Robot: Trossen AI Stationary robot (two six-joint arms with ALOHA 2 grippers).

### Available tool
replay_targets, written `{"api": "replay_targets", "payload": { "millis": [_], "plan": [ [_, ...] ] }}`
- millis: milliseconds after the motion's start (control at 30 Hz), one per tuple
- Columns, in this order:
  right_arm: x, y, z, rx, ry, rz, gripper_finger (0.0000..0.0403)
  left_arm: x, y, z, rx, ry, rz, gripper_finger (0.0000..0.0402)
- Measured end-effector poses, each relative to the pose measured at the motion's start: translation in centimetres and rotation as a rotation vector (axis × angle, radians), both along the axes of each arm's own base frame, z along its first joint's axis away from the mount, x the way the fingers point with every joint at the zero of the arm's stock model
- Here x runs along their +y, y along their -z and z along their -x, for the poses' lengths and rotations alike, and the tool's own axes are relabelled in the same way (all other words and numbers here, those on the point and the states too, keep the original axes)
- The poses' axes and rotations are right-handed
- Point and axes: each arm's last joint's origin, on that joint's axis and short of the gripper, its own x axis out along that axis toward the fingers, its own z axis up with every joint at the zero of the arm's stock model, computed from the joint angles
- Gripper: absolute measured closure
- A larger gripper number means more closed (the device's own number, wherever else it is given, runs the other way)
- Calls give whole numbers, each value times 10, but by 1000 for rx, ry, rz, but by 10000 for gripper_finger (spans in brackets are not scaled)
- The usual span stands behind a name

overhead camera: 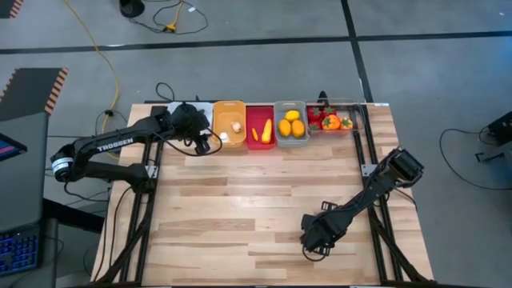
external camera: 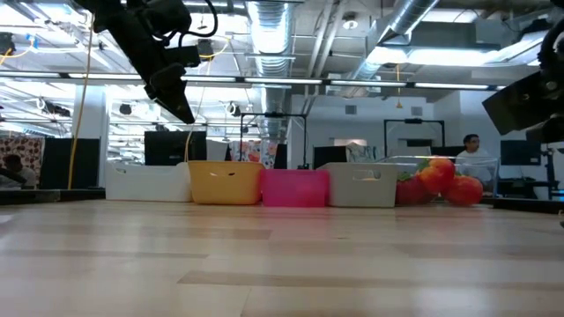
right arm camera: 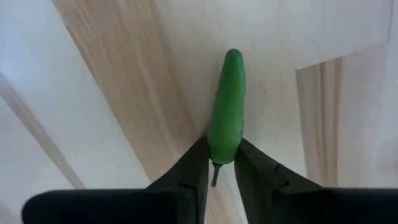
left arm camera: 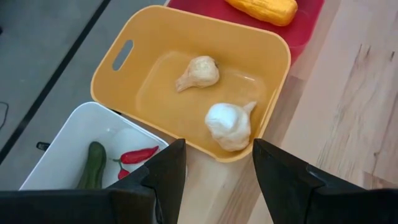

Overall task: Sort produce into baskets
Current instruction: Put the green chili pepper into the white bin

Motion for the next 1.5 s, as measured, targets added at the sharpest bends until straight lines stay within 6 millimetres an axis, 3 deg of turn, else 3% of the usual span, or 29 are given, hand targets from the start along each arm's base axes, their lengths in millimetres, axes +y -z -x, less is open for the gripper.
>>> {"api": "replay_targets", "payload": {
  "millis": [333,600,1133,1500],
  "plan": [
    [-4,-4,-9,-7,14,-13,331,-2,0,-2,-42,61,53,227],
    [-19,-17,-35,-108,32,9,331,-23,-6,-19,-193,315,170,227],
    [-75,-69,-134,-794,-79,142,331,-100,-24,-51,-385,727,132,227],
    [-99,-99,-164,-1145,-209,243,331,-128,-26,-52,-371,726,46,227]
  ]
}}
